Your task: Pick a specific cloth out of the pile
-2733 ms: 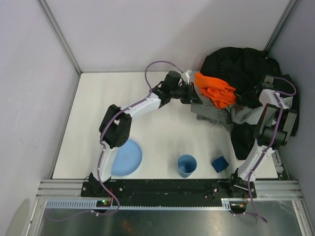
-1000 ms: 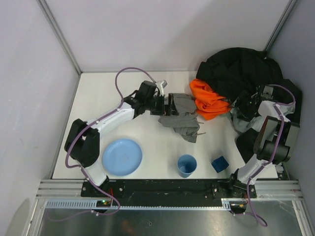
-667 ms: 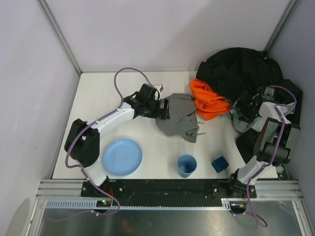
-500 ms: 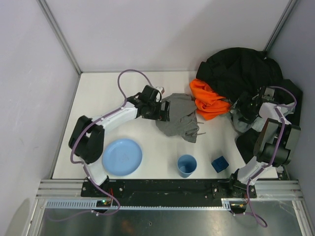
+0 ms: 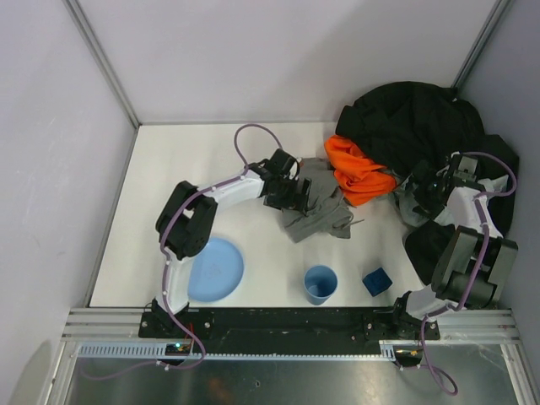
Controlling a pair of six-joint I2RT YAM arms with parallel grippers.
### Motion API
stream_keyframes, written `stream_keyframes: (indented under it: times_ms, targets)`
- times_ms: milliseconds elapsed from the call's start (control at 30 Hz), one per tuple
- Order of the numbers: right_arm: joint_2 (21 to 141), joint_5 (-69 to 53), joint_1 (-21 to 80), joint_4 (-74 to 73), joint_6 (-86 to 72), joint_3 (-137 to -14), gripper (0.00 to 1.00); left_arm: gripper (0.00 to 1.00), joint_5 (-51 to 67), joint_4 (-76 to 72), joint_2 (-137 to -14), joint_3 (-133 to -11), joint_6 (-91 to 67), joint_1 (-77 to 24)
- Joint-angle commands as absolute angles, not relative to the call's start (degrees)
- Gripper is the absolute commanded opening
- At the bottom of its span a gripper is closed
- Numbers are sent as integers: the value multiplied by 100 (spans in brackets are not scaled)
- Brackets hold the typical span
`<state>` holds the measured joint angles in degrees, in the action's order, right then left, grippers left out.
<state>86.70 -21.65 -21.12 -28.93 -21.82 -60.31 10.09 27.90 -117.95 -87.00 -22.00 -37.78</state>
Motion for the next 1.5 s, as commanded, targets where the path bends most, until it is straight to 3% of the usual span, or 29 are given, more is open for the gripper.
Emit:
stream_keyframes:
  times_ms: [0,100,167,433,700,1467]
  targets:
    - [8136,-2293,-2101,-3033,-2121,-5799,99,99,1186,2494,-12048,-9002,-2261,-3959]
    - [7838,-2300,-2048,-3048,-2145,-5572,99,95,1293,2220,-12129,-8975,-2316,-4002]
    - [7653,-2309,-2000,-3056,-2164,-5403,99,86,1376,2080,-12204,-8989,-2376,-4013]
    - [7075,-2265,-1893,-3187,-2126,-4967,99,26,1634,1801,-12239,-8941,-2480,-4025]
    - [6785,-2297,-1826,-3336,-2142,-4889,99,3,1624,1714,-11902,-8784,-2473,-4021]
    - [6220,-2058,-1322,-3765,-2350,-4754,99,1,1746,1675,-9326,-8284,-2585,-3304]
